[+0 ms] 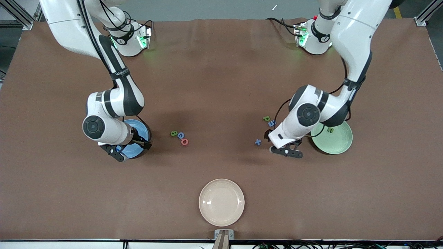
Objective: Sort uppercase to blue plate, lowercase to green plate
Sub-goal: 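Grasp the green B and blue x with the right and left grippers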
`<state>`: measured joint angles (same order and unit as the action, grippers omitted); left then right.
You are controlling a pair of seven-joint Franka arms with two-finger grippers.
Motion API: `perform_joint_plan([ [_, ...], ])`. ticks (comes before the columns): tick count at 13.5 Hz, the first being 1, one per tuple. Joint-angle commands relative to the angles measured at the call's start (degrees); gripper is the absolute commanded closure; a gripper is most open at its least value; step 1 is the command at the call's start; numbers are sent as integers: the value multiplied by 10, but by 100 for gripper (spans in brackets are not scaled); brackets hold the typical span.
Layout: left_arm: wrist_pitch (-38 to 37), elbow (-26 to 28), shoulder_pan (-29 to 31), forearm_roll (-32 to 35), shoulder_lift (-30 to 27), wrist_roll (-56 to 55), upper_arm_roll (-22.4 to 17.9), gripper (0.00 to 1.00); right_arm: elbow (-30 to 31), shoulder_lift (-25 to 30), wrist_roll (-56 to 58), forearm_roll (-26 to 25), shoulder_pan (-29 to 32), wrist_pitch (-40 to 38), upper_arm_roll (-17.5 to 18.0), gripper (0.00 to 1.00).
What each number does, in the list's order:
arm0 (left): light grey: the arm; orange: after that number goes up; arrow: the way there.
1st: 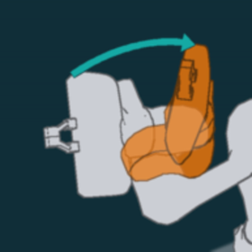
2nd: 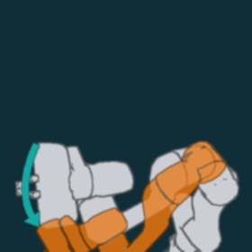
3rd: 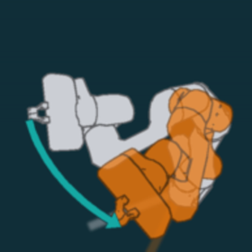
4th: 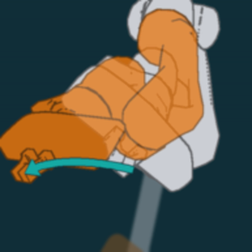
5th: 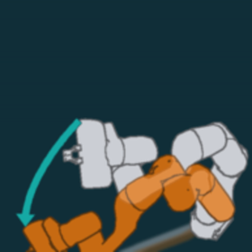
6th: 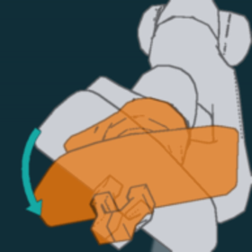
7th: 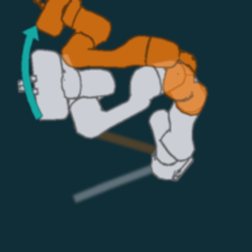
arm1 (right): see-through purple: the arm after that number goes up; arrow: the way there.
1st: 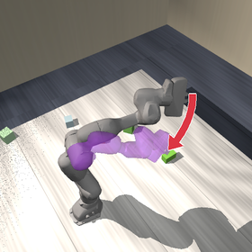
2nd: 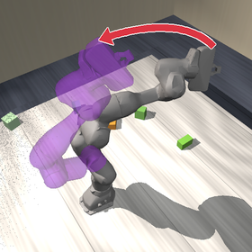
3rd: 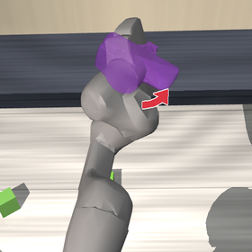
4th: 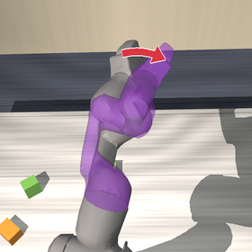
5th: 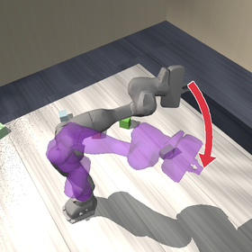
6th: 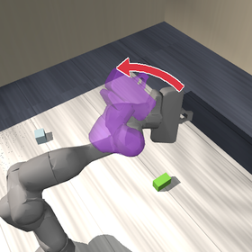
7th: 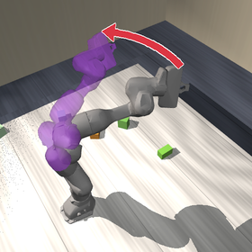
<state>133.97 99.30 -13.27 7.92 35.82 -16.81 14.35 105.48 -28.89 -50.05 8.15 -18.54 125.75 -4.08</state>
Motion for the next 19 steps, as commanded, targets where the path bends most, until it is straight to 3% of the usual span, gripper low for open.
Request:
perform_joint_plan([
  [1,-5,-57,-27,21,50,-20,-4,1,7,1,-91,10,-39,28,0,0],
  [5,-5,-83,-51,21,79,-52,-6,1,21,-7,-166,9,-76,69,-1,4],
  [6,-5,-88,-56,22,83,-59,-6,1,22,-11,-175,9,-79,77,-1,10],
  [8,-5,-88,-62,30,88,-60,-6,2,22,-19,-184,9,-80,81,-1,32],
  [9,-5,-86,-61,37,88,-61,-6,3,22,-25,-185,9,-84,85,-1,36],
  [15,-5,-82,-62,41,88,-72,-6,35,23,-51,-228,8,-119,118,-1,37],
  [17,-6,-82,-63,41,88,-72,-6,42,23,-59,-240,5,-126,121,-2,37],
  [19,-6,-82,-66,40,88,-73,-6,43,26,-59,-242,5,-127,120,-2,37],
])
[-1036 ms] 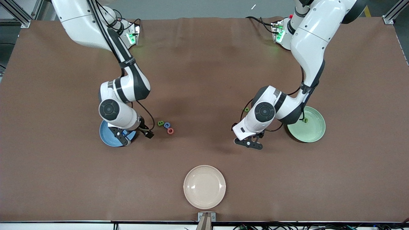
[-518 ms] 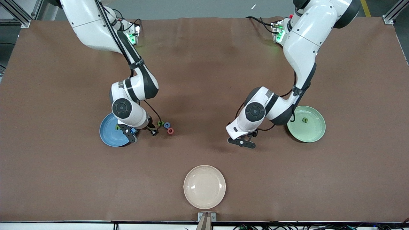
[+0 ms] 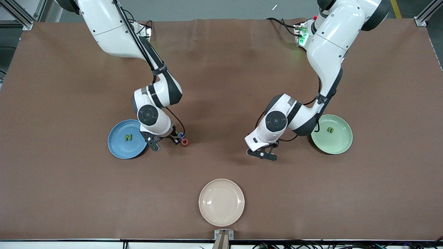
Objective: Sort uppercase to blue plate, lowercase to green plate
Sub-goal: 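Grasp the green B and blue x with the right and left grippers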
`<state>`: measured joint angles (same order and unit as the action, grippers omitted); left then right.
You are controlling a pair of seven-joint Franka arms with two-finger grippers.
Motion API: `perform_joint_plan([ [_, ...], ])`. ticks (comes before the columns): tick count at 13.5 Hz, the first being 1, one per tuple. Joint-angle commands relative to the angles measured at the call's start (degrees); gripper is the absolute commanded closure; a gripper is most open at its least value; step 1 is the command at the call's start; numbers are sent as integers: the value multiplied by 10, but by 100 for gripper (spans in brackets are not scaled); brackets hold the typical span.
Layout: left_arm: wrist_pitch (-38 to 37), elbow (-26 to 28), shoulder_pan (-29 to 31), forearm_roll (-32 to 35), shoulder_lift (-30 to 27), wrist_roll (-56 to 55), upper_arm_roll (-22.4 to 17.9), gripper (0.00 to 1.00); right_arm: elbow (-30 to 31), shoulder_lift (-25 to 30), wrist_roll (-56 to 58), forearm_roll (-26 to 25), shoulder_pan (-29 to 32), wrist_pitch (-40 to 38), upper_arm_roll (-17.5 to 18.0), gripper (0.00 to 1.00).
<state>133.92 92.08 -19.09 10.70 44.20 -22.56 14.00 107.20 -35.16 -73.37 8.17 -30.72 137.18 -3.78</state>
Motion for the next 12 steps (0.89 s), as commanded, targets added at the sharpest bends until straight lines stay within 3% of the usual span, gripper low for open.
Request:
perform_joint_plan([
  [1,-8,-10,-9,13,4,-14,-3,43,16,4,-9,4,-6,5,-5,37],
  [6,-10,-5,-10,13,4,-14,-2,43,26,7,-10,3,-7,2,-6,38],
  [8,-10,-5,-10,13,4,-14,-2,46,27,6,-10,3,-9,1,-6,43],
  [10,-10,-5,-10,13,4,-14,-2,52,28,6,-9,-5,-9,1,-6,72],
  [12,-10,-6,-10,11,4,-14,-2,57,28,5,-9,-6,-9,1,-6,87],
])
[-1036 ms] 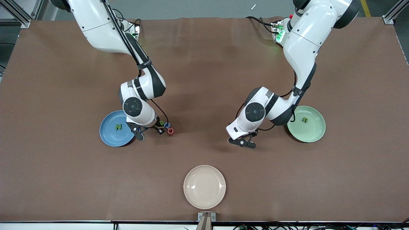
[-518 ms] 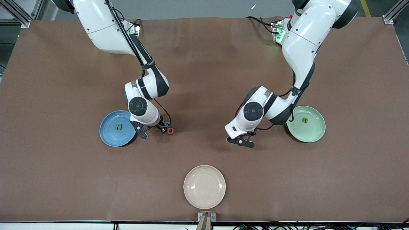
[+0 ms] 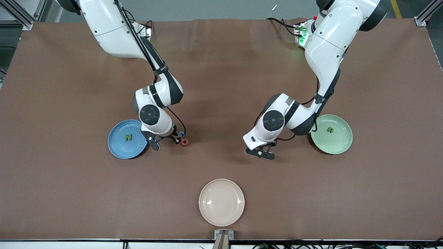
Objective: Sort uppercase to blue plate, lowercase to green plate
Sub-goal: 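Place the B in the blue plate while the left gripper places x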
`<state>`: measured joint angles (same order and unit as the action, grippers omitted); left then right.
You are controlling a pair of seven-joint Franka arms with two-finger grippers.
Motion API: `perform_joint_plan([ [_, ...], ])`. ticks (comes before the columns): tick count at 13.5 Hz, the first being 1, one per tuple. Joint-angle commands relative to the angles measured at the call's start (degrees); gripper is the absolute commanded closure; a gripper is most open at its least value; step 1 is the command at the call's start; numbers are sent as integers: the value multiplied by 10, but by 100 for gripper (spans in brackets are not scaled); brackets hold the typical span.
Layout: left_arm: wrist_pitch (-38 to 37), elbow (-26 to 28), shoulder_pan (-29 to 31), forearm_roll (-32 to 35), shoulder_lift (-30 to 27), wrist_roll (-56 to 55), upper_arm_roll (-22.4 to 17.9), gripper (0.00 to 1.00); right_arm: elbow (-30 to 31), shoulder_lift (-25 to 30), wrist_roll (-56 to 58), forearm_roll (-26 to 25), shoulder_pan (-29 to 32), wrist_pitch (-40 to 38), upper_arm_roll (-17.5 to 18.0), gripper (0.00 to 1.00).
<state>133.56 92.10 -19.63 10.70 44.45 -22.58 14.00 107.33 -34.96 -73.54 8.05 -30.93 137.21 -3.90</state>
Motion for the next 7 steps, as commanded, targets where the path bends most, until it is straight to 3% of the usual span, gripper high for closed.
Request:
perform_joint_plan([
  [1,-7,-6,-4,10,2,-14,-2,60,26,3,-7,-5,-8,1,-5,95],
  [5,-7,-7,-4,7,2,-14,-2,64,10,9,3,-25,2,-16,-6,99],
  [7,-7,-7,-5,5,2,-15,-2,65,-36,10,21,-46,23,-91,-8,99],
])
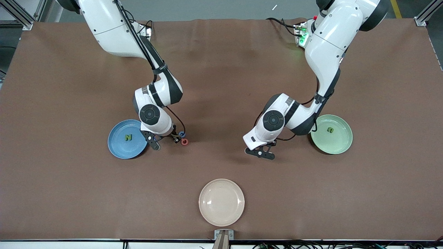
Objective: Sort uppercase to blue plate, lowercase to green plate
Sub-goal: 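Place the B in the blue plate while the left gripper places x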
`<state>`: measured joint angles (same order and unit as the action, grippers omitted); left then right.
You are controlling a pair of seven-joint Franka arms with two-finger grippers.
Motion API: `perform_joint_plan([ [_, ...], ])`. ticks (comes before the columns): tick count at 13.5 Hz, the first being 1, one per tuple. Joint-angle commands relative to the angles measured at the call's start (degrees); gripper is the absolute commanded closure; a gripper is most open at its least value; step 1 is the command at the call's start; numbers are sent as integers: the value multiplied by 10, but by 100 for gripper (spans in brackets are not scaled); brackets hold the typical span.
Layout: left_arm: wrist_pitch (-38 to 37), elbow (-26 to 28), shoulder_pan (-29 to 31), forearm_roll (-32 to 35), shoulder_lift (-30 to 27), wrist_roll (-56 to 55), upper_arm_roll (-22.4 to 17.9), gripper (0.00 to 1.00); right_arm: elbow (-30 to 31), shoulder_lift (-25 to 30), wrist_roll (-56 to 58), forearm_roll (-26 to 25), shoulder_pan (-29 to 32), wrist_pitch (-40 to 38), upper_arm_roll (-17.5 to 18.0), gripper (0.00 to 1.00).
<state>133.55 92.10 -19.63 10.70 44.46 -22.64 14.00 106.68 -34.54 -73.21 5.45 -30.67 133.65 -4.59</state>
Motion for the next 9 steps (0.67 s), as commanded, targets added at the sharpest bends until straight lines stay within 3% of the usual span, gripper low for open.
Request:
perform_joint_plan([
  [1,-7,-7,-4,5,2,-14,-2,72,-51,6,34,-21,27,-99,-1,99],
  [5,-7,-6,-4,5,2,-44,-2,100,-82,25,129,-22,71,-180,-4,98],
  [9,-10,-7,2,5,-6,-43,-2,100,-73,30,218,-46,123,-186,-8,98],
])
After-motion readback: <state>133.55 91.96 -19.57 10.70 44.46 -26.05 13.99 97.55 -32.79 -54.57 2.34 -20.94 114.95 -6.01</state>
